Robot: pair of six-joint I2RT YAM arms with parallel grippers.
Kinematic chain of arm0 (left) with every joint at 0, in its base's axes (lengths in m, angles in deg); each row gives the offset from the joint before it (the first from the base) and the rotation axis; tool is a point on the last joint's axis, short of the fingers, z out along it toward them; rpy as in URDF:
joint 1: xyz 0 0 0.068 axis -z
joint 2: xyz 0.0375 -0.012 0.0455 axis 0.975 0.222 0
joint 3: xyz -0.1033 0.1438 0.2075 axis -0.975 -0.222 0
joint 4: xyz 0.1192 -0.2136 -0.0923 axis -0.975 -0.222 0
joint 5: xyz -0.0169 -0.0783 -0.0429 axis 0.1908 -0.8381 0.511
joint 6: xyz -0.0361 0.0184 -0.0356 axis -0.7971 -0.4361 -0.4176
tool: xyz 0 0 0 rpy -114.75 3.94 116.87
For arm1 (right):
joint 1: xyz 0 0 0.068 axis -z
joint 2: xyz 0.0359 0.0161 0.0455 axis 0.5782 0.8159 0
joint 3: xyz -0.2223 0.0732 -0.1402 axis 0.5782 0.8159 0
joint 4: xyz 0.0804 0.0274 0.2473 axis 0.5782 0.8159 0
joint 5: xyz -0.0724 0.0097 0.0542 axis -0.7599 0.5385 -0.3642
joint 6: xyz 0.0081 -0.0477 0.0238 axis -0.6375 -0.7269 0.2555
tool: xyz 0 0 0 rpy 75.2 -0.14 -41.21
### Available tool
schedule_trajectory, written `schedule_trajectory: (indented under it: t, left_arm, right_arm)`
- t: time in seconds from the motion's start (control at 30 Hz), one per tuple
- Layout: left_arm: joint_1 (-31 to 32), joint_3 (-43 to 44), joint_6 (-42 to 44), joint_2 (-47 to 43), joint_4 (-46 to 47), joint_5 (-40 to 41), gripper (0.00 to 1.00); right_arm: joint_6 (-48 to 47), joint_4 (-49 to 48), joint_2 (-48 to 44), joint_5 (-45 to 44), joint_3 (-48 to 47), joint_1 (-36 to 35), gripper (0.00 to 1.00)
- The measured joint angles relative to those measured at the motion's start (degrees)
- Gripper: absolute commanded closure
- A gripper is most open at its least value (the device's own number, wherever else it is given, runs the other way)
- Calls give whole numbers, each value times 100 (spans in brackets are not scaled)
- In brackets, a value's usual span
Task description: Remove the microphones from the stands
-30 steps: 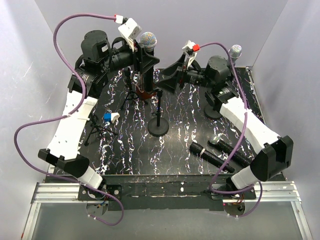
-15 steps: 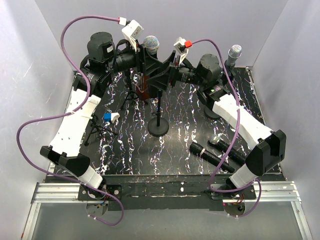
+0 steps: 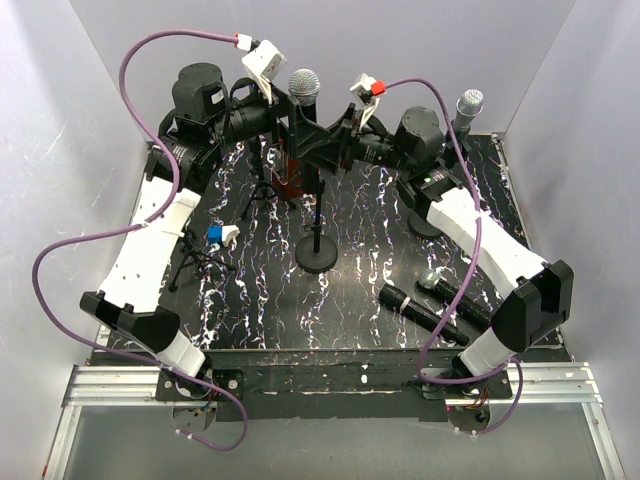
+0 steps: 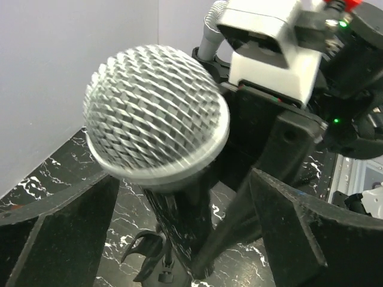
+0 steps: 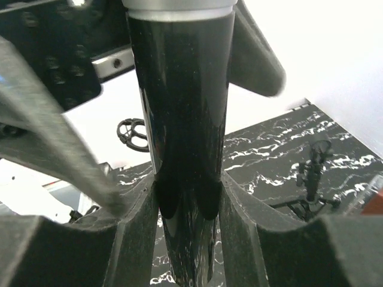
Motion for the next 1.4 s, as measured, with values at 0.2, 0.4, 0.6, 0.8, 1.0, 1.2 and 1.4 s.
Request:
schedule_trajectory:
  t: [0.2, 0.4, 0.6, 0.8, 1.0, 1.2, 1.4]
  left_arm:
    - [37, -2, 811, -20, -201, -105, 2]
    - [44, -125, 1672, -144, -474, -79, 2]
    - [44, -219, 2234, -197, -573, 68, 2]
    - [44, -275, 2433, -190, -640, 116, 2]
    - [44, -275, 2507, -184, -623, 116, 2]
    - [44, -275, 2538, -149, -619, 114, 3]
    - [44, -275, 2570, -66, -636, 170, 3]
  right_arm:
    - [-323, 503, -280, 15, 240, 809, 75]
    - [-2181, 1834, -1707, 72, 1552, 1762, 76]
    - [-4385, 3869, -2940, 160, 2282, 2514, 77]
    - [-6308, 5410, -2638, -420, 2822, 3335, 79]
    - [-7497, 5949, -1788, -1290, 3241, 4188, 80]
    - [-8133, 5947, -820, -2039, 3224, 4656, 80]
    - [-8413, 6269, 138, -2612, 3224, 4784, 71]
